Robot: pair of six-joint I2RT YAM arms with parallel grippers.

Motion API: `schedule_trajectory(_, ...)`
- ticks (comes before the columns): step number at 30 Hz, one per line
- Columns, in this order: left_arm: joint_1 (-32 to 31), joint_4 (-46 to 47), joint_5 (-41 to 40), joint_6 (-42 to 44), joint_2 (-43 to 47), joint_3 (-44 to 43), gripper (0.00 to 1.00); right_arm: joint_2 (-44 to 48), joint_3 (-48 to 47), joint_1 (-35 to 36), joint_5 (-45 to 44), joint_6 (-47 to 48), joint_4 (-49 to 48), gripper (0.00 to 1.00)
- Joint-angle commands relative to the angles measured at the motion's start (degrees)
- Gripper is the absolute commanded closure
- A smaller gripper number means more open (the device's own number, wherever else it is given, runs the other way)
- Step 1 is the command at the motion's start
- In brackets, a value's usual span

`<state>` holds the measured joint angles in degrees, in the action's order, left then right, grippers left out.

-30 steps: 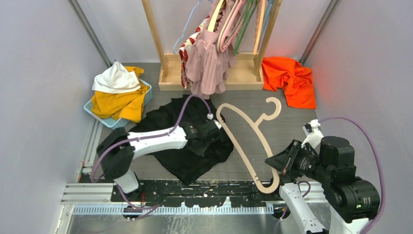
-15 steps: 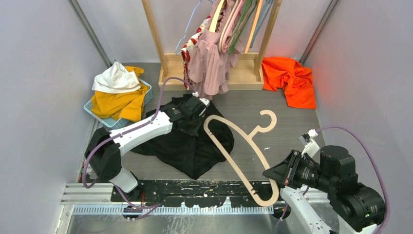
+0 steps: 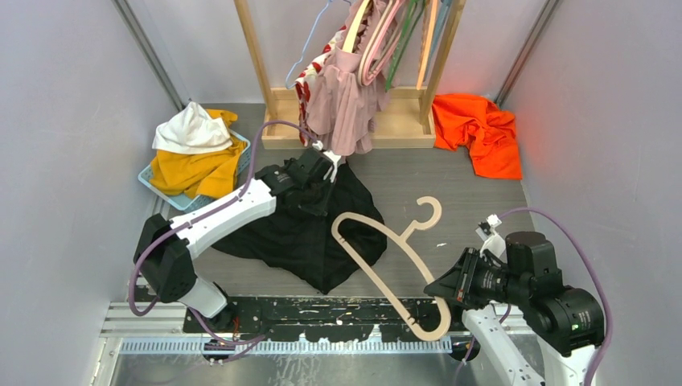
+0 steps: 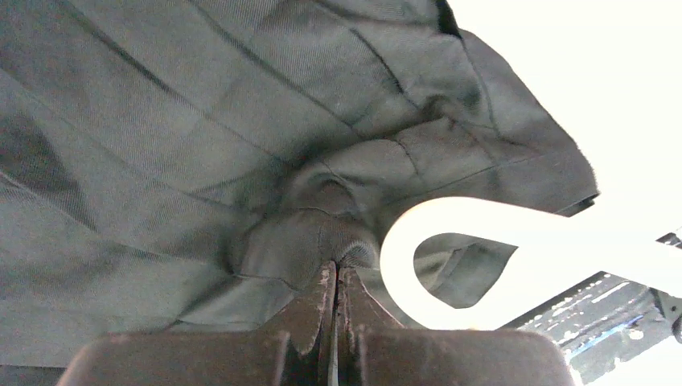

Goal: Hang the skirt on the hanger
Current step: Hang the skirt on the hanger.

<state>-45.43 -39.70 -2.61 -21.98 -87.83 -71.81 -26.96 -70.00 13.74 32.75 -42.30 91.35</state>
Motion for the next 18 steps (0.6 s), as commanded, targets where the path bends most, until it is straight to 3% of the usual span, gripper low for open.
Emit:
schedule_trajectory(1, 0.0, 1.3, 1.3, 1.3, 1.5, -4.8, 1.0, 0.4, 1.0, -1.1, 4.6, 3.4, 7.6, 0.99)
schedule_trajectory(18, 1.2, -1.1, 1.3, 3.0, 1.3, -8.5, 1.0, 0.8, 4.6, -2.0, 5.2, 3.9, 5.4, 0.99)
